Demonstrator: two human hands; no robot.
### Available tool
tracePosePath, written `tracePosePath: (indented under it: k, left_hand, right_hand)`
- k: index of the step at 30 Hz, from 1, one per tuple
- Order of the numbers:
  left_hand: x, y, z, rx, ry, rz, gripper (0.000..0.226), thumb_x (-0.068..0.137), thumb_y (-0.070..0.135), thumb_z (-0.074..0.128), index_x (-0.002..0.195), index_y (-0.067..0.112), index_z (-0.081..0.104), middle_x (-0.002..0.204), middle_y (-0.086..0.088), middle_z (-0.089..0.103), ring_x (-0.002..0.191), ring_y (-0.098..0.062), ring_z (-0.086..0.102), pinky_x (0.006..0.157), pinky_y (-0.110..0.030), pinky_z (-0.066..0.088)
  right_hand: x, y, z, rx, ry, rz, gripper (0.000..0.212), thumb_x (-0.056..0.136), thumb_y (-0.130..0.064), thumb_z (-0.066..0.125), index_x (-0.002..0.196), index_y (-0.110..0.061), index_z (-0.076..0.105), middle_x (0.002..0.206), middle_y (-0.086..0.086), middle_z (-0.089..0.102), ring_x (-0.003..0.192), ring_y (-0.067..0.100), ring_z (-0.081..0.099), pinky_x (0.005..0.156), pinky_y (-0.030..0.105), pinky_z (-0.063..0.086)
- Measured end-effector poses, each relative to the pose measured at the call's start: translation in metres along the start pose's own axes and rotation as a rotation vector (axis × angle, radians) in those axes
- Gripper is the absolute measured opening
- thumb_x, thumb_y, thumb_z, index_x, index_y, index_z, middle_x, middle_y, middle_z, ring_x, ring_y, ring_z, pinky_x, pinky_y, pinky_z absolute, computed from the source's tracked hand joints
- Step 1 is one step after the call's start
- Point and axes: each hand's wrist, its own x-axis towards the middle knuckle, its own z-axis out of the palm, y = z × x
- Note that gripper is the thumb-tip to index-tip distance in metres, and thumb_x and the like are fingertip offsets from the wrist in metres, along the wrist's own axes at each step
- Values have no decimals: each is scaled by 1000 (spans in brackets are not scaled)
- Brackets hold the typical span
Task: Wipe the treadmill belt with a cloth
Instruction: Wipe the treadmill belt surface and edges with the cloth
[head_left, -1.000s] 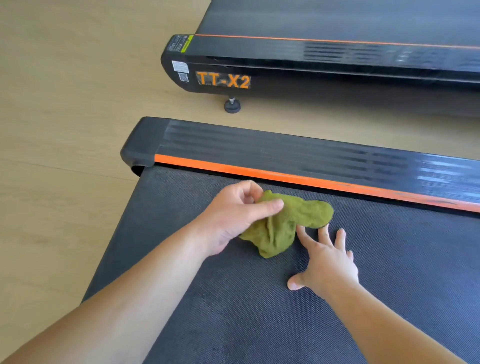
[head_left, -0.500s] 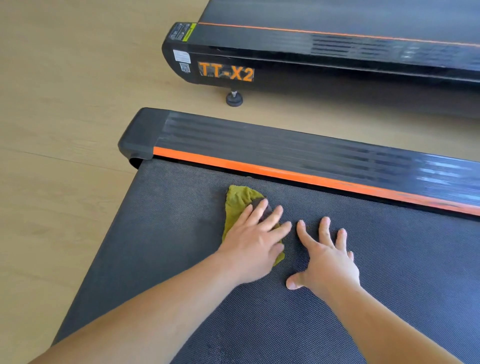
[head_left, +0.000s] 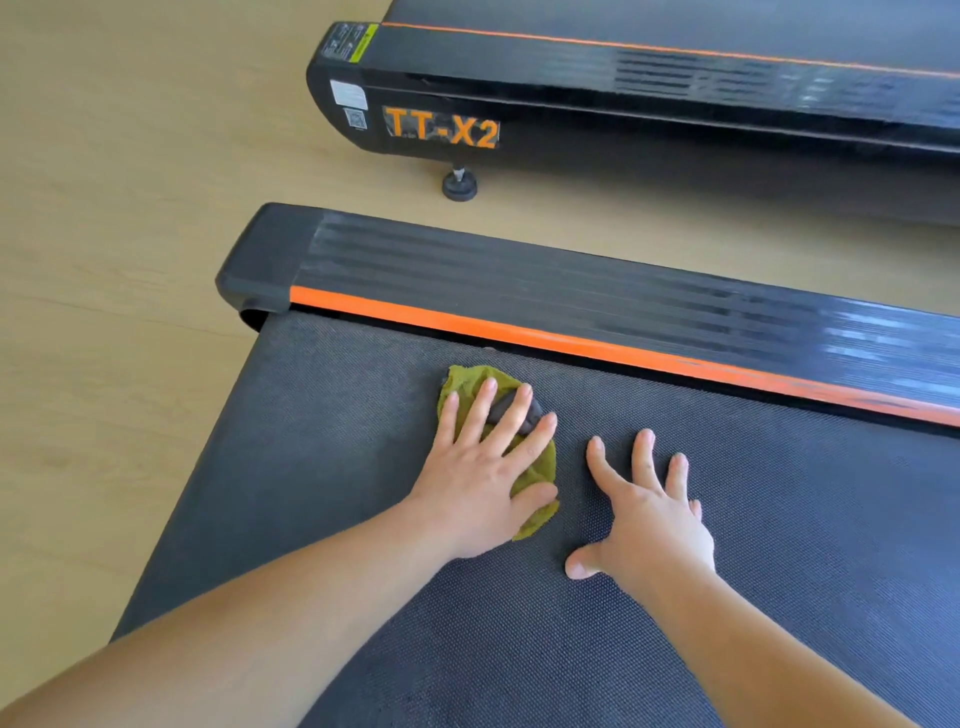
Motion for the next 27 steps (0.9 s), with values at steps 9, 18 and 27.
tracePosePath:
  k: [9, 18, 27]
  left_hand:
    - [12, -9, 0, -155, 208, -333, 66, 104, 41, 7, 162, 10, 16, 170, -10, 10, 157, -29, 5, 126, -51, 11]
    - [43, -18, -17, 63, 84, 3, 59, 109, 37, 14, 163, 13, 4, 171, -5, -3, 157, -20, -10, 127, -42, -4]
    - [16, 5, 0, -61, 95, 59, 65, 106, 56, 15, 163, 28, 2, 170, 2, -14, 154, -13, -20, 127, -40, -7]
  right_hand:
    - [0, 0, -1, 11, 5, 6, 136, 61, -55, 89, 153, -57, -12, 163, -4, -32, 153, 37, -21, 123, 57, 17]
    - [-2, 1, 0, -2, 8, -5, 135, 63, -58, 86, 153, -56, -14, 163, -3, -32, 152, 38, -21, 123, 56, 16]
    - [-2, 1, 0, 16, 7, -8, 135, 63, -58, 86, 152, -57, -15, 162, -5, -35, 152, 36, -24, 124, 56, 14]
